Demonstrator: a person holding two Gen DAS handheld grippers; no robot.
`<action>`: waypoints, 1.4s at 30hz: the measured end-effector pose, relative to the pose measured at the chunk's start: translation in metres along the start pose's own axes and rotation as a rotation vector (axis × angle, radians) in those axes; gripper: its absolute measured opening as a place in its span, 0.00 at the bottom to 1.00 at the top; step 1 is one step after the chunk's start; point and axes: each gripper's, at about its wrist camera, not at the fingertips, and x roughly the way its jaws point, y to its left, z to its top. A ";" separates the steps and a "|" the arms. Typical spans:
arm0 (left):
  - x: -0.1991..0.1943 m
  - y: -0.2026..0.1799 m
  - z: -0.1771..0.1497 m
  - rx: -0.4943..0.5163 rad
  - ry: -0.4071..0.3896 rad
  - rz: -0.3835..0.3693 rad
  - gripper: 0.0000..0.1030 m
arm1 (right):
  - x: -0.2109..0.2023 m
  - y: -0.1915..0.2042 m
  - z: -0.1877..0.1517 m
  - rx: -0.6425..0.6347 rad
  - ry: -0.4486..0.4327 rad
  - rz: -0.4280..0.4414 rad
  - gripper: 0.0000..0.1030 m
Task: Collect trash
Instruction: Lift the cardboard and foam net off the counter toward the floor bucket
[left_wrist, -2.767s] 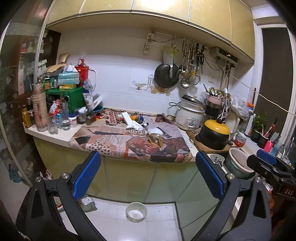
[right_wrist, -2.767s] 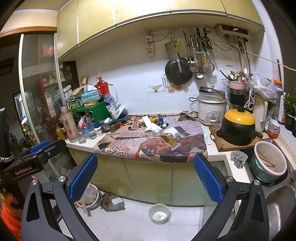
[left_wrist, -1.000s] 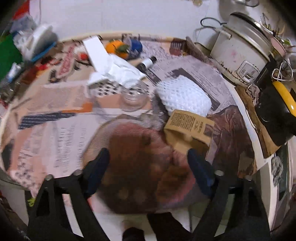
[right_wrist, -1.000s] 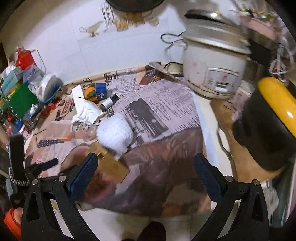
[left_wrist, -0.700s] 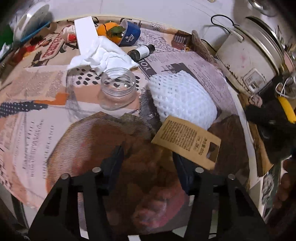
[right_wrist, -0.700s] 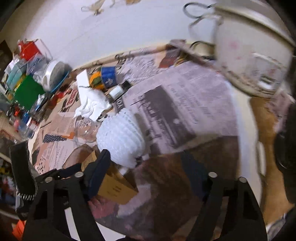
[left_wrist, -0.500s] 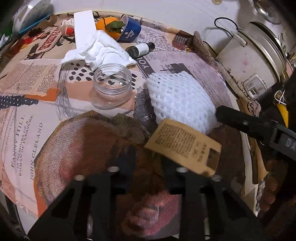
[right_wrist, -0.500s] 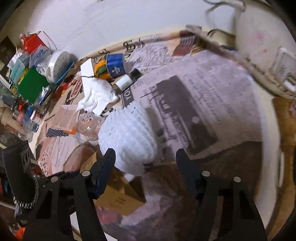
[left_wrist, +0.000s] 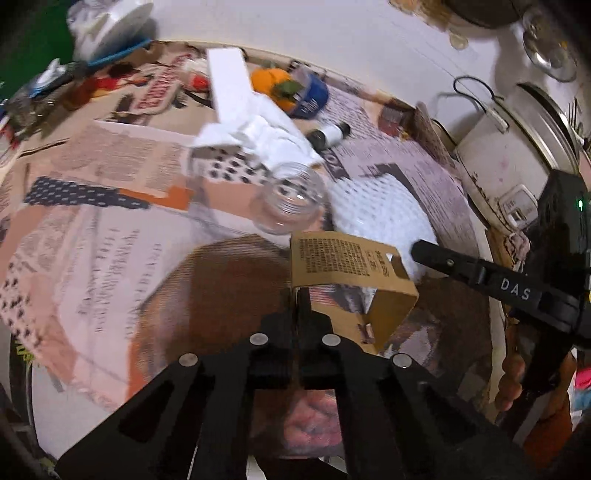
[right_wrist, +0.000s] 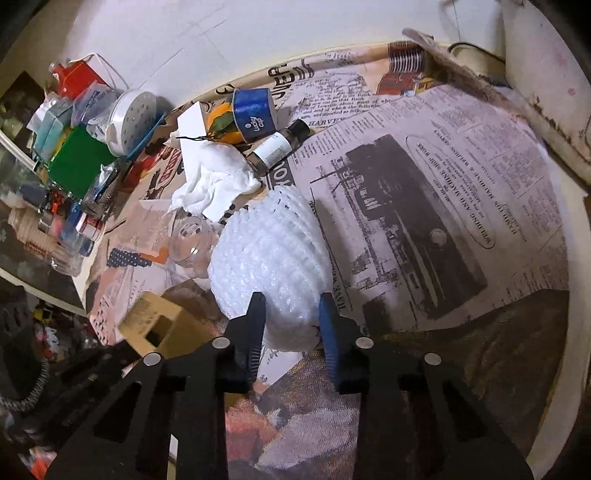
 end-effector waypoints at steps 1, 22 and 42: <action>-0.004 0.002 0.000 0.002 -0.006 0.006 0.00 | -0.003 0.002 -0.001 -0.004 -0.009 -0.010 0.24; -0.135 0.099 -0.071 0.244 -0.113 -0.071 0.00 | -0.087 0.133 -0.126 0.188 -0.310 -0.201 0.24; -0.095 0.132 -0.200 0.305 0.115 -0.046 0.00 | -0.071 0.152 -0.267 0.268 -0.160 -0.279 0.24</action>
